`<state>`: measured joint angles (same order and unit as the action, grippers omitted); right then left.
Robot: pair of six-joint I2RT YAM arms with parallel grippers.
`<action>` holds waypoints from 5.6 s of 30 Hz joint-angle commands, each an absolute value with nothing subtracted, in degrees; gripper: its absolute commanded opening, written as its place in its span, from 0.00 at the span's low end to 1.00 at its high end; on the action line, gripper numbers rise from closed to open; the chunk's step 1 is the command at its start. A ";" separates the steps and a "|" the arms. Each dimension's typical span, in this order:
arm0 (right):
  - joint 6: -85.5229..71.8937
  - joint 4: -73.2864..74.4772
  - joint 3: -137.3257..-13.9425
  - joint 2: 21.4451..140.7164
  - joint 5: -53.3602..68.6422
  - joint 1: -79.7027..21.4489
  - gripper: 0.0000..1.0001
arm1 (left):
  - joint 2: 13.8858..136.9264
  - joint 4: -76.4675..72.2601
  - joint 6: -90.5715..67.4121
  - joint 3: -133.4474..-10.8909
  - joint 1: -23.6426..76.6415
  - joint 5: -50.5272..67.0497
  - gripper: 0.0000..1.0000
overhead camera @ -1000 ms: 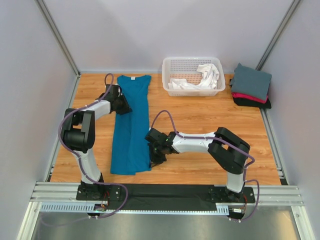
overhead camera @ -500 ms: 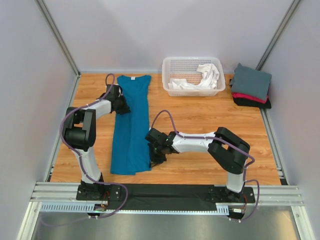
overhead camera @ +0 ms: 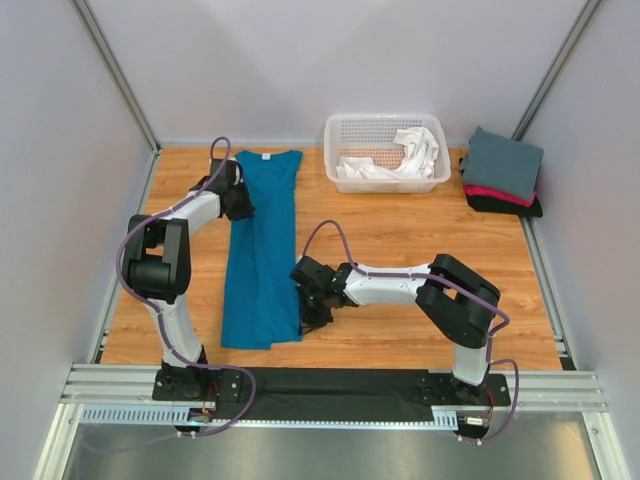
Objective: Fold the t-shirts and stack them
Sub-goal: Fold the tshirt
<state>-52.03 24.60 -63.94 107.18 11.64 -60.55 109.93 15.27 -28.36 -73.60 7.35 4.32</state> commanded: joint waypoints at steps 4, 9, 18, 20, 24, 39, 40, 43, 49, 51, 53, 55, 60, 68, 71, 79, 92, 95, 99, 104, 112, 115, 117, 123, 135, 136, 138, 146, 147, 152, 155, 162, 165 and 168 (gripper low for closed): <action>-51.59 26.19 -64.16 108.19 9.76 -60.12 0.00 | 107.22 17.22 -24.00 -76.03 7.12 0.88 0.00; -51.59 26.10 -64.42 108.54 10.37 -60.21 0.00 | 107.93 18.45 -23.82 -76.20 7.82 0.62 0.09; -51.06 26.19 -64.16 108.28 11.42 -60.21 0.01 | 99.09 21.70 -24.08 -72.17 10.37 1.05 0.72; -50.98 26.19 -63.72 108.11 11.77 -60.29 0.00 | 94.86 22.14 -25.48 -69.36 10.37 1.58 0.70; -51.59 24.61 -61.26 106.70 12.22 -60.38 0.00 | 78.63 21.54 -32.67 -54.90 10.37 3.86 0.63; -53.17 20.31 -55.02 103.63 13.80 -60.56 0.00 | 43.52 35.32 -50.36 -26.55 22.14 -2.26 0.54; -53.35 19.69 -53.98 103.10 13.89 -60.56 0.00 | 40.72 37.07 -50.71 -25.76 22.41 -2.98 0.54; -53.00 19.07 -53.00 102.48 13.89 -60.64 0.01 | 37.27 41.37 -51.50 -25.58 22.41 -7.19 0.58; -52.56 18.10 -53.09 102.13 13.89 -60.64 0.00 | 37.88 51.92 -57.12 -26.72 22.50 -13.71 0.64; -52.47 18.19 -53.26 102.13 13.27 -60.47 0.00 | 37.27 54.39 -59.23 -25.85 22.67 -13.71 0.64; -52.65 18.11 -53.35 101.78 12.92 -60.47 0.00 | 36.30 54.75 -61.25 -25.23 23.11 -11.96 0.64; -52.56 18.46 -53.44 101.69 12.57 -60.56 0.00 | 35.07 57.11 -64.49 -24.52 23.38 -12.21 0.63; -52.82 18.98 -53.44 101.69 12.30 -60.47 0.01 | 31.13 60.02 -69.42 -23.64 26.53 -10.02 0.59; -52.65 20.21 -54.67 102.13 11.95 -60.38 0.00 | 24.69 65.13 -76.38 -20.83 31.03 -9.05 0.48; -53.00 20.22 -54.49 101.78 11.78 -60.38 0.00 | 28.45 64.16 -75.68 -21.18 31.03 -9.93 0.48; -53.17 20.21 -53.96 101.60 11.51 -60.38 0.00 | 35.60 62.67 -73.57 -22.59 31.11 -12.21 0.00; -53.79 21.26 -56.07 98.00 13.45 -59.41 0.00 | 38.58 61.71 -66.46 -31.81 31.11 -18.63 0.00; -54.14 21.80 -57.83 96.77 14.68 -58.63 0.00 | 40.08 59.60 -64.70 -34.10 31.11 -19.60 0.00; -53.44 22.59 -60.11 95.01 14.59 -56.87 0.00 | 42.88 58.10 -61.54 -38.31 31.11 -23.80 0.00; -50.37 26.36 -66.60 95.10 14.94 -52.13 0.01 | 48.51 56.52 -58.10 -45.43 31.11 -28.03 0.00; -43.69 31.10 -80.23 101.23 16.87 -45.19 0.01 | 57.99 50.46 -54.06 -52.64 28.58 -30.76 0.00; -42.45 32.08 -84.98 105.01 18.36 -42.99 0.00 | 61.42 47.39 -52.65 -54.31 26.55 -30.32 0.00; -41.31 32.52 -88.31 106.87 18.89 -41.93 0.00 | 63.97 45.80 -51.24 -55.28 25.32 -29.28 0.00; -38.67 35.07 -96.14 114.86 21.00 -38.76 0.00 | 70.04 39.47 -47.21 -57.74 20.04 -25.50 0.00; -35.60 37.88 -108.36 126.56 21.53 -36.48 0.00 | 83.58 35.16 -45.79 -61.87 16.61 -23.47 0.00; -35.68 38.05 -108.72 127.87 22.14 -36.30 0.00 | 84.89 34.90 -45.79 -62.05 16.09 -23.55 0.00; -35.68 38.23 -109.94 128.84 22.15 -35.95 0.00 | 86.21 34.28 -45.35 -62.49 15.47 -22.68 0.00; -35.95 38.67 -112.76 130.26 22.15 -33.93 0.00 | 91.05 33.49 -44.56 -65.83 14.85 -21.53 0.00; -35.95 38.67 -112.94 130.25 22.32 -34.01 0.00 | 91.14 33.75 -44.65 -66.18 14.85 -21.88 0.00; -35.68 37.88 -113.29 129.99 22.50 -33.93 0.01 | 90.35 33.49 -44.65 -66.36 14.33 -22.94 0.00; -35.68 38.58 -115.13 131.66 23.03 -33.92 0.00 | 91.23 33.57 -44.21 -66.97 13.97 -23.55 0.00; -35.25 39.20 -118.20 134.99 23.20 -33.40 0.00 | 93.25 33.49 -44.91 -67.50 12.92 -23.64 0.00; -35.16 39.02 -118.91 135.79 22.94 -33.13 0.00 | 94.13 33.05 -44.47 -68.29 12.74 -23.55 0.00; -35.07 38.94 -120.06 136.84 23.12 -32.70 0.00 | 95.36 33.05 -44.56 -69.08 12.74 -23.12 0.00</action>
